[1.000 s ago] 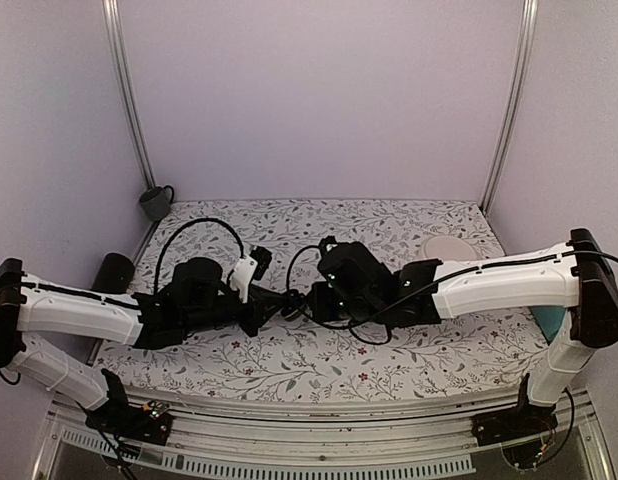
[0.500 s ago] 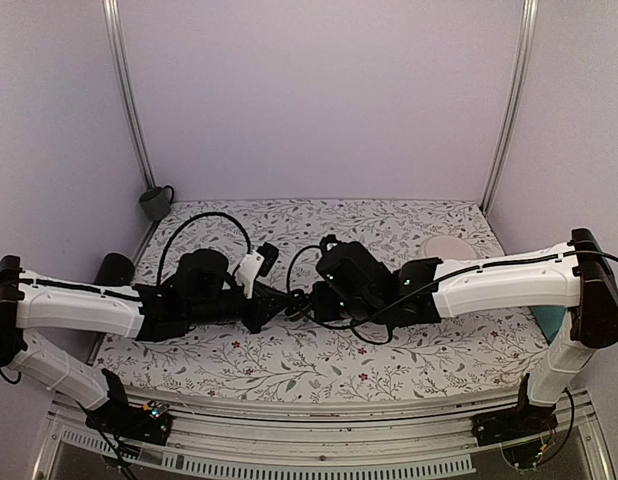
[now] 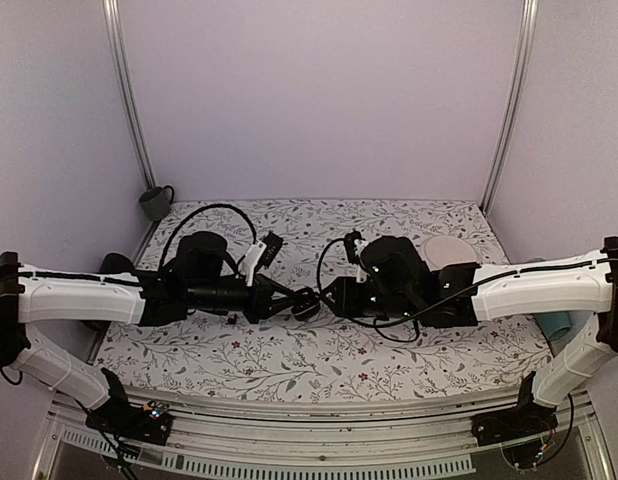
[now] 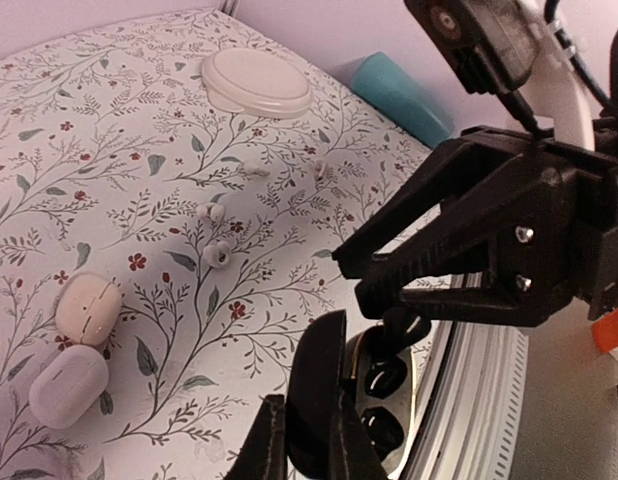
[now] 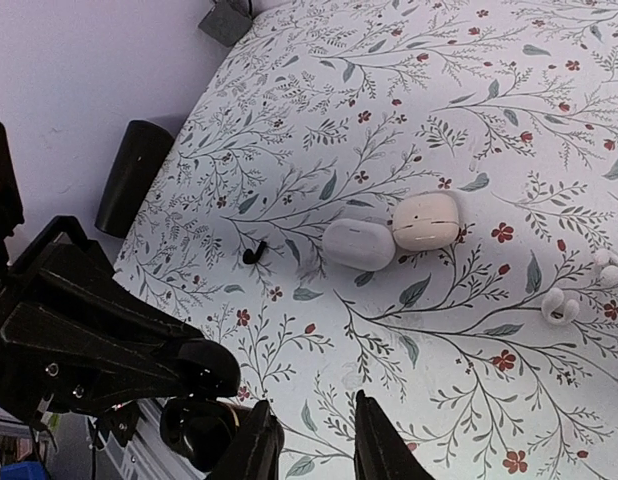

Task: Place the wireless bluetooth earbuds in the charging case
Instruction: Adjust the right earbud in the right side groove of the charging case.

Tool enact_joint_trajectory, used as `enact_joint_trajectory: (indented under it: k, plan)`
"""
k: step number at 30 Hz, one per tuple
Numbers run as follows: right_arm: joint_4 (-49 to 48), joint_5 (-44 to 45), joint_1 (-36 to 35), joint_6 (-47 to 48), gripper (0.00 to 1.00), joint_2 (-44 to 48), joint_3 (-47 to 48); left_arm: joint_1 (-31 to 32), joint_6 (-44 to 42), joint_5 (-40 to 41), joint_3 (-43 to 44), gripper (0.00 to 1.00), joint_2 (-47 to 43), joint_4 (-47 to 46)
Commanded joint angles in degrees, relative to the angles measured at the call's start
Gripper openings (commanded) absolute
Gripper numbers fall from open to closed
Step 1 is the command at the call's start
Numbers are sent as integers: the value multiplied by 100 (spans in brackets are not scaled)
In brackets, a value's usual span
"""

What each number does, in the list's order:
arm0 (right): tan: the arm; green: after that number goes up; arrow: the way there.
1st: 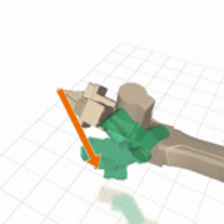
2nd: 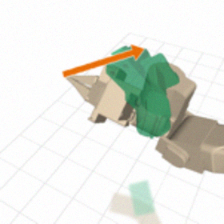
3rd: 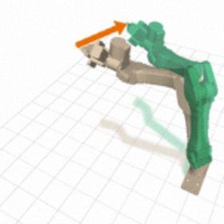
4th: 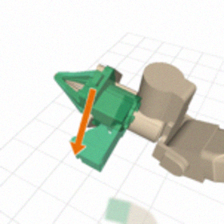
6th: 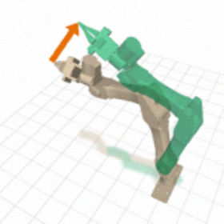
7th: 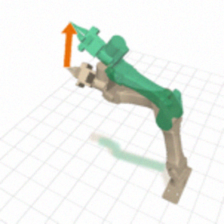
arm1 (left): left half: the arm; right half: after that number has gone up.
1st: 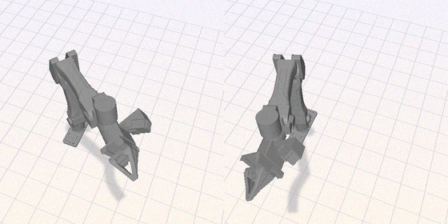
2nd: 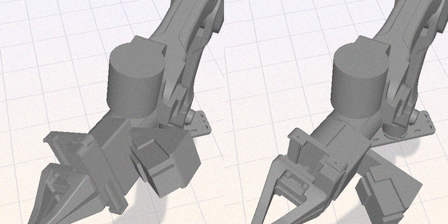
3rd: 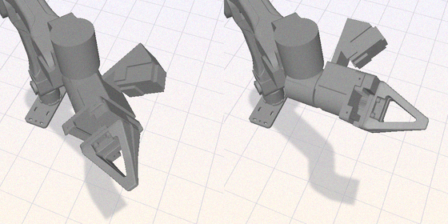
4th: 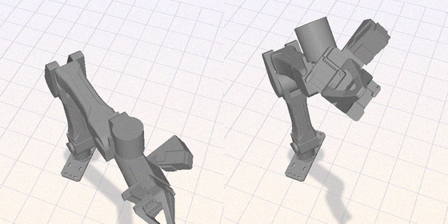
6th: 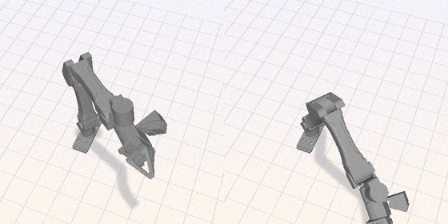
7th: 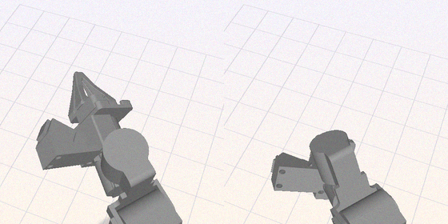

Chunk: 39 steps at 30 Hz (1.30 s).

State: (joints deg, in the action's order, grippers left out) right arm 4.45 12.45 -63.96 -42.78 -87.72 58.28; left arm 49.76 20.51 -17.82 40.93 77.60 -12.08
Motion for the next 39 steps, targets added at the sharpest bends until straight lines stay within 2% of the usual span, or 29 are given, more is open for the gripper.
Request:
enact_joint_trajectory:
  k: [1,11,17,29,39]
  plan:
    - [-899,-862,213,-170,29,301,-359,-240,297,-691,176,0,-3,-46]
    - [-1202,-1001,305,-110,30,522,-591,-413,621,-1286,328,0,-39,-41]
    - [-1298,-833,340,-198,32,660,-722,-483,724,-1379,361,0,-25,-14]
    - [-1621,-844,246,60,32,826,-858,-478,595,-1127,416,0,-1,217]
    - [-1446,-810,-8,104,31,484,-566,-484,568,-1040,433,0,27,175]
